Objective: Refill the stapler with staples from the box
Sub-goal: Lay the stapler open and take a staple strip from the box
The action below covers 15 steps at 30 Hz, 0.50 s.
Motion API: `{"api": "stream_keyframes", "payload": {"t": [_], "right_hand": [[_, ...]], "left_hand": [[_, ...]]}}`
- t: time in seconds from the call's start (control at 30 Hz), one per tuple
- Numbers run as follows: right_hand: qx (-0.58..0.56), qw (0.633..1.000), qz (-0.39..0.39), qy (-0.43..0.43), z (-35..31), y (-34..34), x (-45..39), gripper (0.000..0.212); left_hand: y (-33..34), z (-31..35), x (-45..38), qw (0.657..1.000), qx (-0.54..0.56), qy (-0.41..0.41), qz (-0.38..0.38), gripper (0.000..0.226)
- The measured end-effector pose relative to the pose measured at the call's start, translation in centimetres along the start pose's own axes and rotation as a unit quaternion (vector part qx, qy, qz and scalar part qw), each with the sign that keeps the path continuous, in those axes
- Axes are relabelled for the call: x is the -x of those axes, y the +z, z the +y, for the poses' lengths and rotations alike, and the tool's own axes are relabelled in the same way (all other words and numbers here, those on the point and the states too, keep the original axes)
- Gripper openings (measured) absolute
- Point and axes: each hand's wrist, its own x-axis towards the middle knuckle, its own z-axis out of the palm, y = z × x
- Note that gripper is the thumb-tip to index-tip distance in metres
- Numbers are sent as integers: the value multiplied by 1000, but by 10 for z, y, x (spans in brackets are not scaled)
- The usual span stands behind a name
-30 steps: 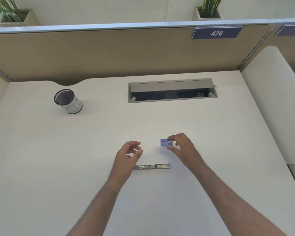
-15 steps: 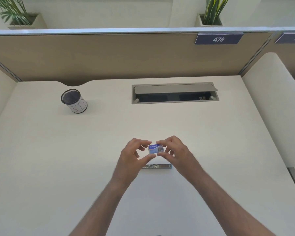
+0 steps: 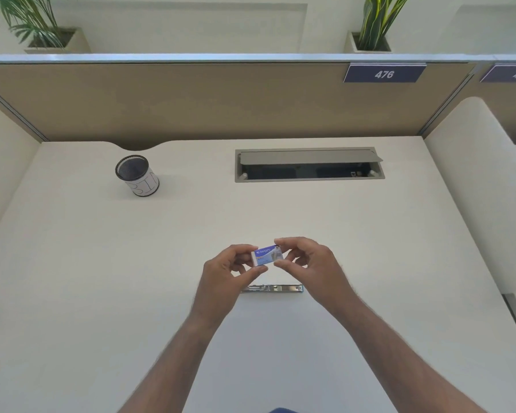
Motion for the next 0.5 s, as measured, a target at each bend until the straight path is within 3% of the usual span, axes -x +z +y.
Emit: {"api": "stream_keyframes", "payload": {"t": [0.13, 0.3, 0.4, 0.5], "right_hand": [[-103, 994, 5, 43, 2, 1, 4, 27], [-150, 985, 22, 79, 2, 2, 7, 24], [-105, 992, -16, 70, 1, -1, 5, 32], [-157, 984, -56, 60, -2, -2, 3, 32]], "left_hand": [[-4, 1, 3, 1000, -3, -1, -5, 33], [-4, 5, 5, 1000, 8, -18, -14, 33], [-1, 7, 5, 999, 22, -32, -23, 32], [1, 13, 5, 998, 48, -44, -19, 33]]}}
